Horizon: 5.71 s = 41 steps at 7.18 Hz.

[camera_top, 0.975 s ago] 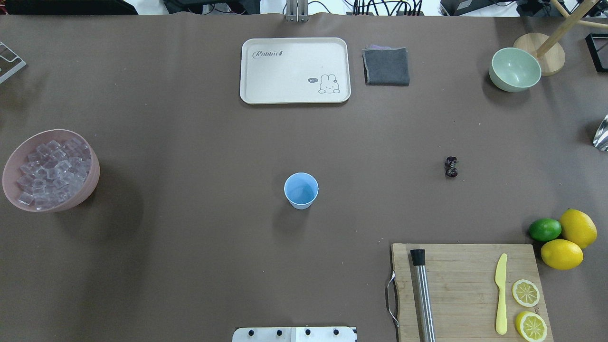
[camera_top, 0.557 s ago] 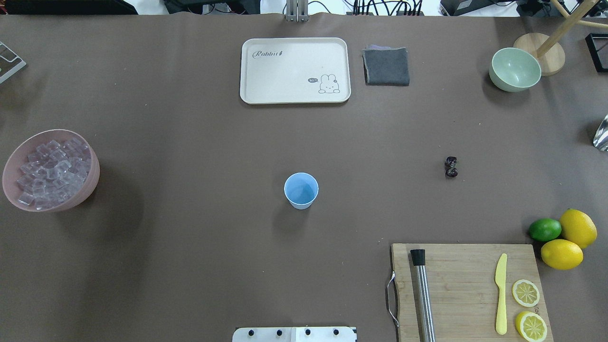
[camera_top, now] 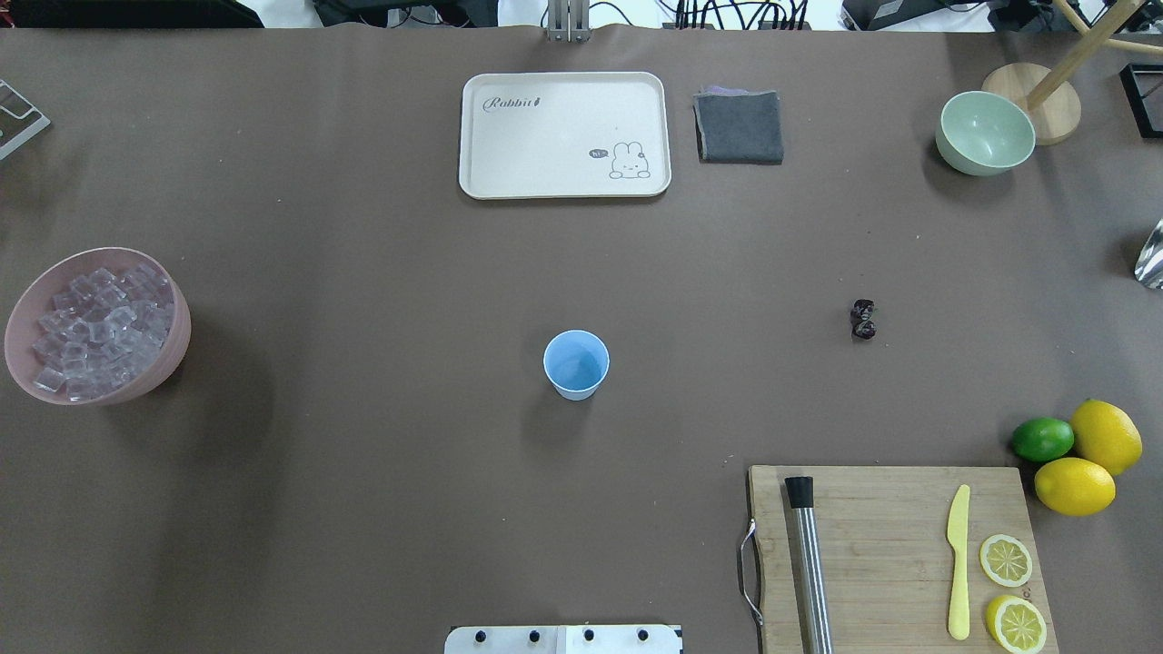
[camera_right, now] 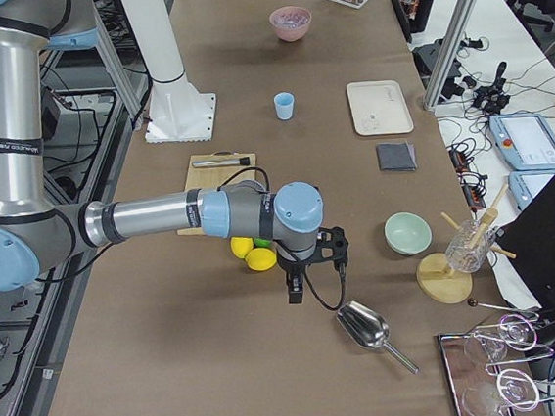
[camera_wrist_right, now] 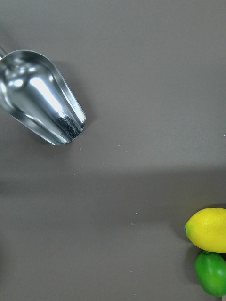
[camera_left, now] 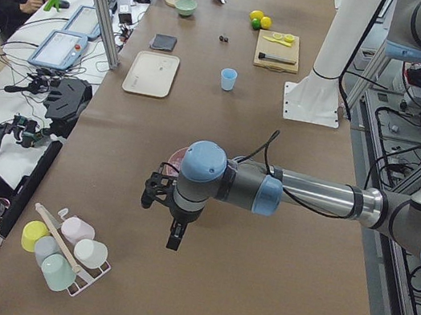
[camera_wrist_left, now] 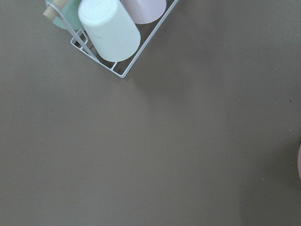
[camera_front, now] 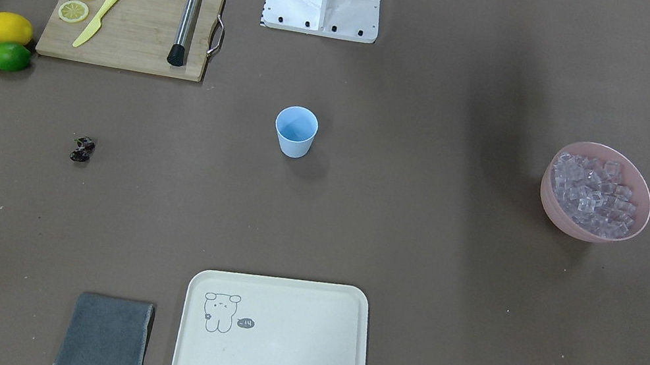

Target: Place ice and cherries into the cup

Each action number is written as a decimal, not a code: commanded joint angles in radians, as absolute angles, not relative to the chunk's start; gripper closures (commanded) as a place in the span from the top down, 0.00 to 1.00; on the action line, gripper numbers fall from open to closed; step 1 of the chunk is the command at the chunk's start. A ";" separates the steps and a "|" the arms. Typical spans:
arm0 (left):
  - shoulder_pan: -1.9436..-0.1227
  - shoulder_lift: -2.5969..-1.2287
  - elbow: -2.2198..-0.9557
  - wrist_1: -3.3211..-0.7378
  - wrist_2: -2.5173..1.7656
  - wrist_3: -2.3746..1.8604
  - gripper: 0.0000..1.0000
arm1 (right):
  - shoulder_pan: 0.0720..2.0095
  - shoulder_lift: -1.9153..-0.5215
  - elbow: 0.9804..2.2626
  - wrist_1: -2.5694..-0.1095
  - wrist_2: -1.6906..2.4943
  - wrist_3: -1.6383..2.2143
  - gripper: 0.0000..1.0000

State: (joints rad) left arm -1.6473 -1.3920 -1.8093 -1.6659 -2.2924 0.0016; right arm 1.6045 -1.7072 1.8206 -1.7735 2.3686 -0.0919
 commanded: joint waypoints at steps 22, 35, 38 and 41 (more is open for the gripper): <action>-1.008 -1.508 -1.784 -2.164 -2.203 -0.465 0.98 | 1.605 -1.677 1.827 -1.773 2.408 -0.046 1.00; -0.973 -1.557 -1.675 -2.180 -2.212 -0.459 0.71 | 1.608 -1.707 1.855 -1.773 2.407 -0.046 1.00; -0.971 -1.555 -1.680 -2.180 -2.214 -0.460 0.18 | 1.608 -1.707 1.856 -1.773 2.407 -0.048 1.00; -0.971 -1.554 -1.689 -2.190 -2.215 -0.460 0.00 | 1.608 -1.709 1.856 -1.773 2.407 -0.048 1.00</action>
State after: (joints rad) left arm -0.9711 -1.5554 -1.6857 -2.1824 -2.2139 -0.4602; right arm 1.6075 -1.7078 1.8561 -1.7733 2.4068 -0.0475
